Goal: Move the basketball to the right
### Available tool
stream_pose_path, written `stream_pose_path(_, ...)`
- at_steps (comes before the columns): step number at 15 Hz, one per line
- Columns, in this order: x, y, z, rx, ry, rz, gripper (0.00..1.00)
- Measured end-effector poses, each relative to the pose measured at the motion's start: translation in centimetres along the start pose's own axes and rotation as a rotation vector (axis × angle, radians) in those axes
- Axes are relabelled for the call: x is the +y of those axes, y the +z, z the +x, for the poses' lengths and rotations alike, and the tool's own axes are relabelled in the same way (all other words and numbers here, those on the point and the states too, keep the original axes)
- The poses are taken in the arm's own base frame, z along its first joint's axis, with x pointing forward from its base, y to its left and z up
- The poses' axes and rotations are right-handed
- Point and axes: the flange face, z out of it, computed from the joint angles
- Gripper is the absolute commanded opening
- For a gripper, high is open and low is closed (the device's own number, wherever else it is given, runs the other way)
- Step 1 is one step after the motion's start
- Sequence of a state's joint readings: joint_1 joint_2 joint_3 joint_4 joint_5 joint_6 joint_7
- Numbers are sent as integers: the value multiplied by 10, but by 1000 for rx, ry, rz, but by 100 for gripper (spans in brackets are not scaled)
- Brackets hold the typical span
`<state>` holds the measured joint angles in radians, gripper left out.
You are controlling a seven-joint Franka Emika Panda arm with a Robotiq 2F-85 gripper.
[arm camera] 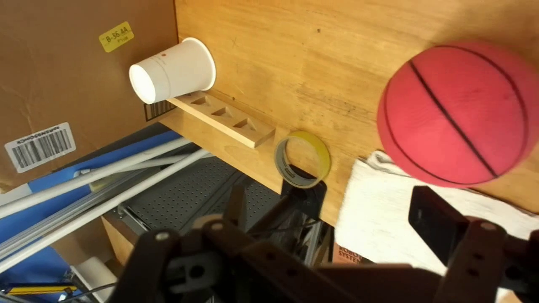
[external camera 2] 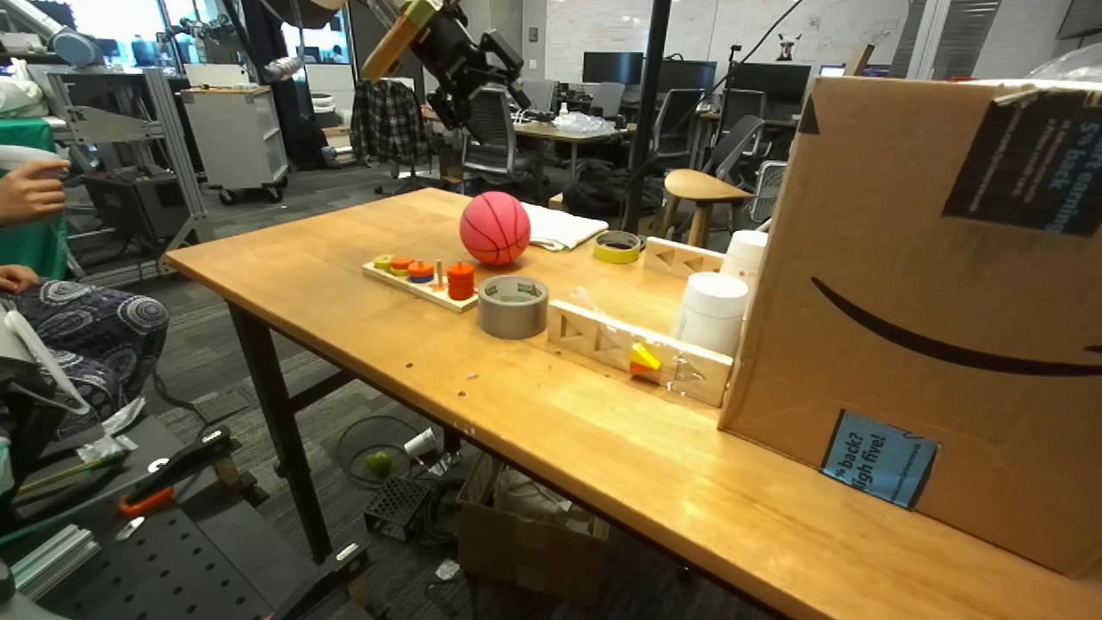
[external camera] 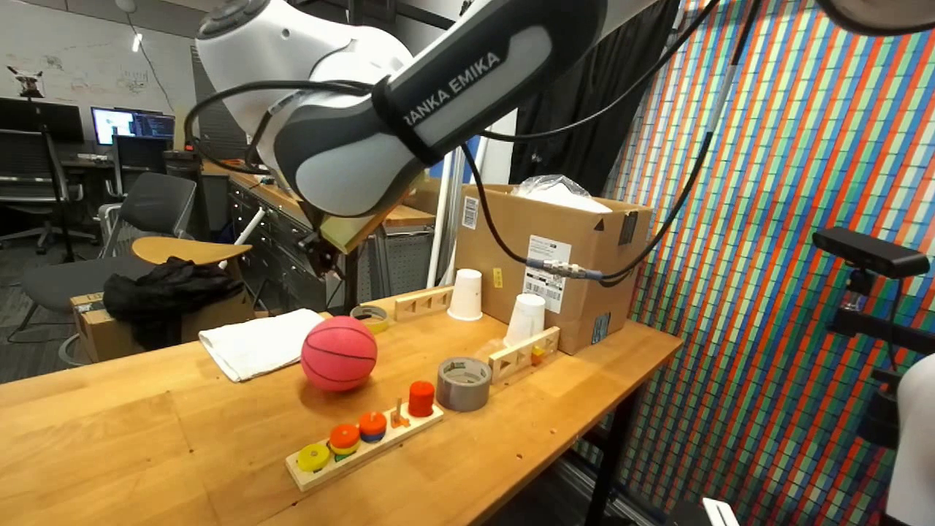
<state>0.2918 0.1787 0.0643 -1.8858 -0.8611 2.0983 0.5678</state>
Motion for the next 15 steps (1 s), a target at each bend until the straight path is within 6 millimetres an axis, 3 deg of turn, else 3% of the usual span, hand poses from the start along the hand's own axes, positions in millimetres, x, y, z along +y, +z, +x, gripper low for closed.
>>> stream_pose_path(4,-67,-58,-29,39,-15,137,100)
stream_pose_path(8,-146,-94,-58,99,-98,304,100)
stream_pose_path(12,-209,-109,-77,174,-237,452,100)
stream_pose_path(15,-233,-108,-82,197,-334,513,100)
